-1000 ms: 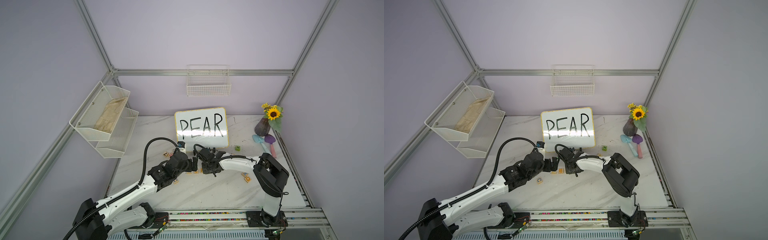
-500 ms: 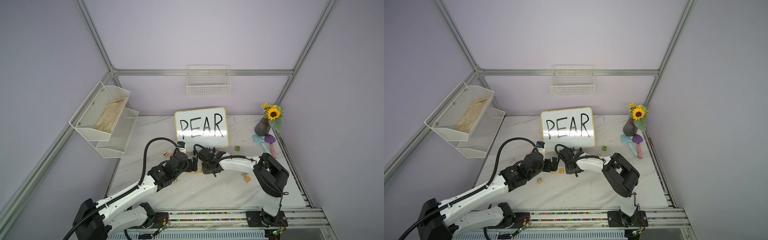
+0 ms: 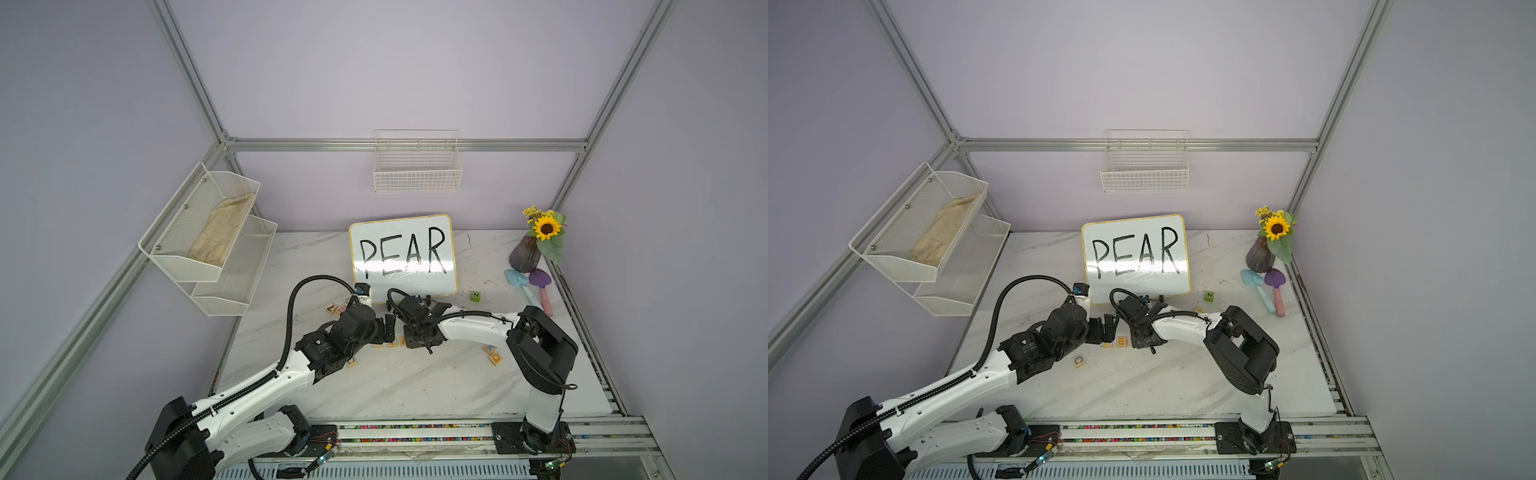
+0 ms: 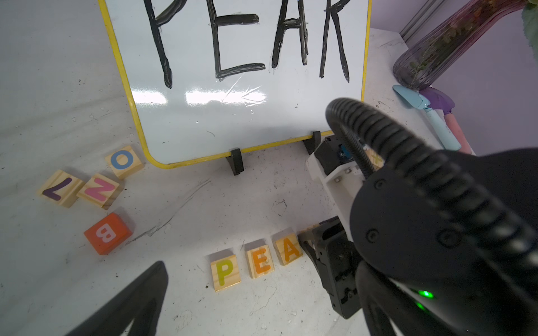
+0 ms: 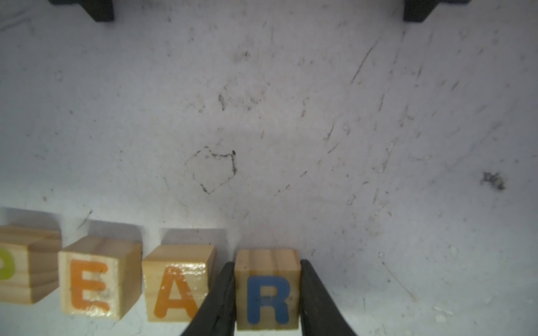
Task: Spell the uppercase word “pear” with letter blocks
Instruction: Place the letter block at the center of the board.
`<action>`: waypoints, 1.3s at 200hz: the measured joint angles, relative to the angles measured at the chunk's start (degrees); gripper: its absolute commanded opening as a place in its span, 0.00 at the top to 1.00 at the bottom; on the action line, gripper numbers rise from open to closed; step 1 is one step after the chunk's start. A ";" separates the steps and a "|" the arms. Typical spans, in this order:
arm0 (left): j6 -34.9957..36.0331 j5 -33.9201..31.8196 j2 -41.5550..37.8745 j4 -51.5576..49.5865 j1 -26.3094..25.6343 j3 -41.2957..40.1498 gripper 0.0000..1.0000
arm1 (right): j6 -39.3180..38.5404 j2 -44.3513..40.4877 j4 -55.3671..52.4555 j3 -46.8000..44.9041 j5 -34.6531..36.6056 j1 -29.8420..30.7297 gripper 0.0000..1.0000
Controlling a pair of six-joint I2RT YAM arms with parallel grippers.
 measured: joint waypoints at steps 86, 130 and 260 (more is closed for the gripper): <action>0.02 0.02 0.00 0.09 0.04 0.00 0.00 | 0.00 0.22 -0.48 1.29 -0.02 0.15 0.64; 0.02 0.22 0.00 0.07 0.33 0.00 0.00 | 0.00 0.44 -0.87 1.60 0.00 0.15 0.64; 0.00 0.39 0.00 0.04 0.37 -0.07 0.00 | 0.17 0.44 -1.55 1.60 -0.02 0.15 0.59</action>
